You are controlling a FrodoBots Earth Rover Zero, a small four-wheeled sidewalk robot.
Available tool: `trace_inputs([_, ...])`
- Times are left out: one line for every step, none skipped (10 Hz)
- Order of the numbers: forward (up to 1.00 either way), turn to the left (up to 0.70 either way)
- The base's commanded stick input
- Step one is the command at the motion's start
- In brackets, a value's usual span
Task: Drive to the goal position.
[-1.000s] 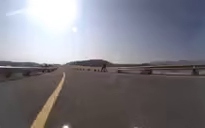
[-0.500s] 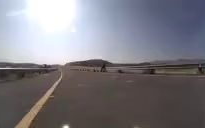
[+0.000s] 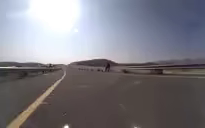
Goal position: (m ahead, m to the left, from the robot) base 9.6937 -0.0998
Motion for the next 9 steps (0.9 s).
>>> trace_inputs([1.0, 0.01])
trace_inputs([1.0, 0.02])
trace_inputs([1.0, 0.05])
trace_inputs([1.0, 0.09])
trace_inputs([1.0, 0.4])
trace_inputs([1.0, 0.38])
trace_inputs([1.0, 0.16])
trace_inputs([1.0, 0.0])
trace_inputs([1.0, 0.0])
